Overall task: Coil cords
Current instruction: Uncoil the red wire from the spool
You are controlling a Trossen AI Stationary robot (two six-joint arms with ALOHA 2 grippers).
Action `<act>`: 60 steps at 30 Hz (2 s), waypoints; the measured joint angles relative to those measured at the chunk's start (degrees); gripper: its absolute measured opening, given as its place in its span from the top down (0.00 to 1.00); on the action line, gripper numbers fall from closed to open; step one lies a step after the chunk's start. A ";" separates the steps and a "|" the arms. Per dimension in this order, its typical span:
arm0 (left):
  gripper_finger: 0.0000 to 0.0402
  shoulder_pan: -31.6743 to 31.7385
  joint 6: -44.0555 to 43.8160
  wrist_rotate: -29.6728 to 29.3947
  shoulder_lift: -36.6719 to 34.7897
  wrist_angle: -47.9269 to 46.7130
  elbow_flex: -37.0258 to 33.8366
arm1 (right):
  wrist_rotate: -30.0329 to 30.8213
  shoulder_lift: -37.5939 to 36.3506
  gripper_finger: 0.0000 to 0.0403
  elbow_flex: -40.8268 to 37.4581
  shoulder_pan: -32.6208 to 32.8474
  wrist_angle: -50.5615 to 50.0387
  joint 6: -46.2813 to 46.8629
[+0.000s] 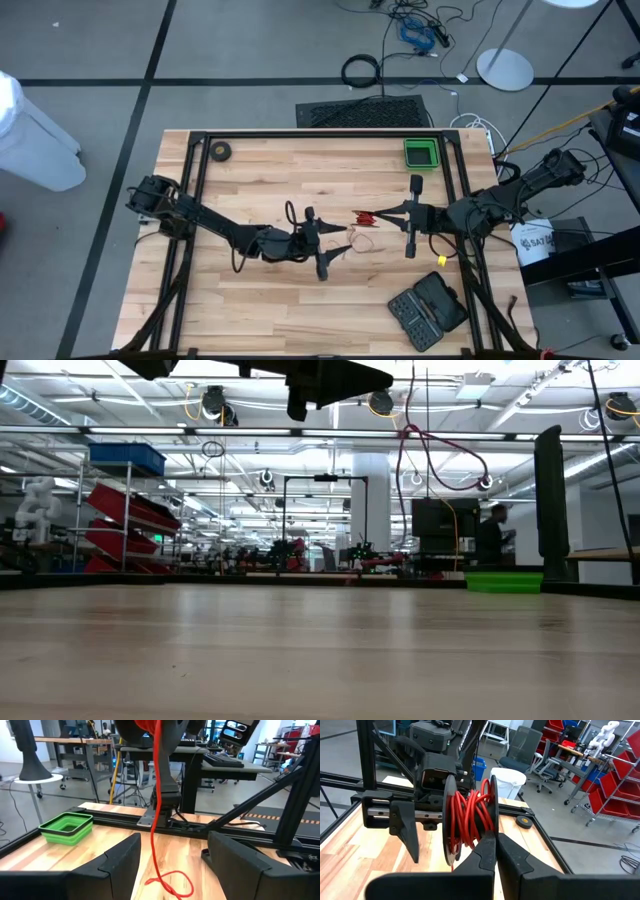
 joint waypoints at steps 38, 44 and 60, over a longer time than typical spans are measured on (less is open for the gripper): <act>0.56 0.78 1.53 1.31 3.45 2.86 -0.04 | -2.88 0.02 1.00 -0.01 -0.01 0.02 0.37; 0.59 0.84 1.53 1.31 3.45 2.83 -0.04 | -2.88 0.02 1.00 0.00 -0.01 0.03 0.37; 0.61 0.82 1.48 1.31 3.53 2.61 0.00 | -2.88 0.02 1.00 0.00 -0.01 0.07 0.39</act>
